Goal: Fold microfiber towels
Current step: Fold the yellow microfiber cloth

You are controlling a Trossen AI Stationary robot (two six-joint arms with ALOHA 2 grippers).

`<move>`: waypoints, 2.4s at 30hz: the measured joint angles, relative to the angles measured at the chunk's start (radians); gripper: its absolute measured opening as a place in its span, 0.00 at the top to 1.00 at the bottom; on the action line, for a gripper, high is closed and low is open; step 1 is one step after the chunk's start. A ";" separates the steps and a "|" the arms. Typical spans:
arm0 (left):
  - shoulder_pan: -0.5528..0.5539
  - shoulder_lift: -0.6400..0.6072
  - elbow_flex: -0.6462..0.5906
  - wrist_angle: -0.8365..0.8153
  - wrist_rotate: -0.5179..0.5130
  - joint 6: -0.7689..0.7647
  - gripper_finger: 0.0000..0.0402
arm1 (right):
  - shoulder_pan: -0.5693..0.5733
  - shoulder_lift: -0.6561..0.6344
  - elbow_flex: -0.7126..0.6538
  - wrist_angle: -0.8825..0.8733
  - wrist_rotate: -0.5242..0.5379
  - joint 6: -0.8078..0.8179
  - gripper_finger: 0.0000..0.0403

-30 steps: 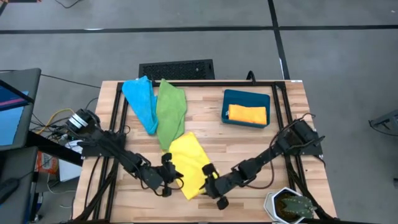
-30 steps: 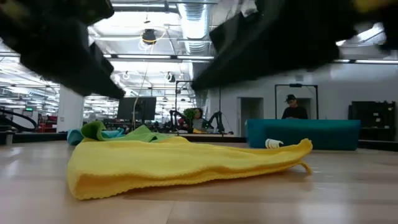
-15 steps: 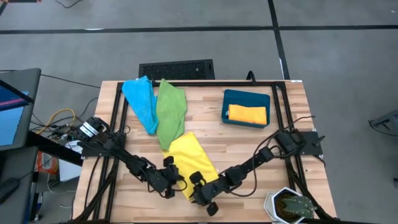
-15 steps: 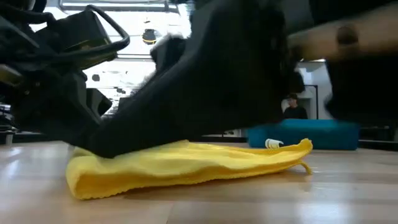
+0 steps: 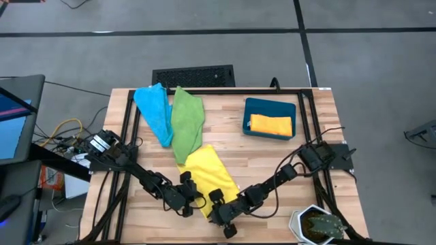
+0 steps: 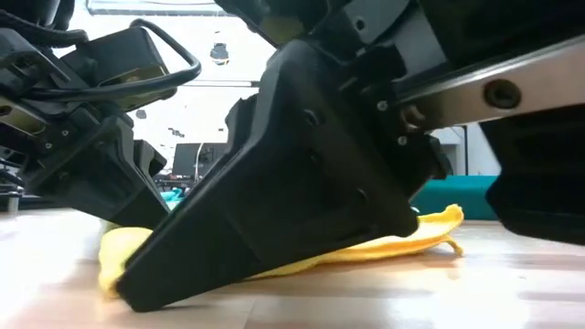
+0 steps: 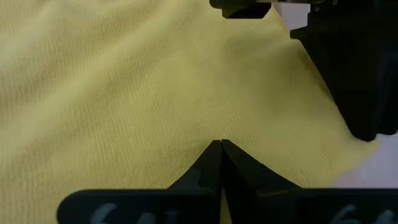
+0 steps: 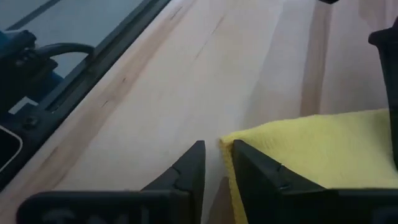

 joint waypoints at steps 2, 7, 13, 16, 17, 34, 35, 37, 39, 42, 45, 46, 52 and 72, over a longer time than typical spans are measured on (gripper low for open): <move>0.000 0.000 0.000 0.000 0.000 0.000 1.00 | 0.000 0.000 0.001 -0.012 0.014 0.004 0.75; 0.000 0.000 0.000 -0.001 0.003 0.000 1.00 | 0.000 0.000 0.013 -0.062 0.030 0.079 0.84; 0.000 0.000 0.000 -0.001 0.003 0.001 1.00 | 0.005 0.002 0.079 -0.185 0.040 0.105 0.98; 0.000 0.000 0.000 -0.002 0.003 0.001 1.00 | 0.004 0.004 0.134 -0.294 0.041 0.099 0.97; 0.000 0.000 0.000 -0.002 0.003 0.002 1.00 | 0.003 0.004 0.153 -0.338 0.041 0.098 0.97; 0.000 -0.012 0.012 0.016 -0.005 0.002 1.00 | -0.103 -0.115 0.210 -0.503 -0.015 -0.008 0.98; 0.000 -0.023 0.017 0.011 -0.003 0.001 1.00 | -0.108 -0.117 0.211 -0.503 -0.033 -0.008 0.98; 0.000 -0.048 0.031 -0.012 0.001 0.001 1.00 | -0.111 -0.119 0.210 -0.514 -0.054 -0.008 0.99; 0.000 -0.091 0.036 -0.066 0.002 -0.005 1.00 | -0.108 -0.122 0.210 -0.510 -0.061 -0.008 0.99; 0.000 -0.172 0.043 -0.173 -0.001 -0.020 1.00 | -0.106 -0.124 0.220 -0.514 -0.062 -0.002 0.98; 0.000 -0.244 0.043 -0.273 -0.005 -0.028 1.00 | -0.106 -0.124 0.247 -0.521 -0.063 -0.002 0.98; -0.003 -0.257 0.043 -0.302 -0.011 -0.035 1.00 | -0.107 -0.125 0.254 -0.521 -0.062 -0.002 0.98; -0.032 -0.228 0.009 -0.315 -0.046 -0.064 1.00 | -0.107 -0.126 0.299 -0.535 -0.060 -0.012 0.98; -0.047 -0.243 -0.018 -0.374 -0.147 -0.086 1.00 | -0.204 -0.114 0.308 -0.423 -0.068 -0.116 0.99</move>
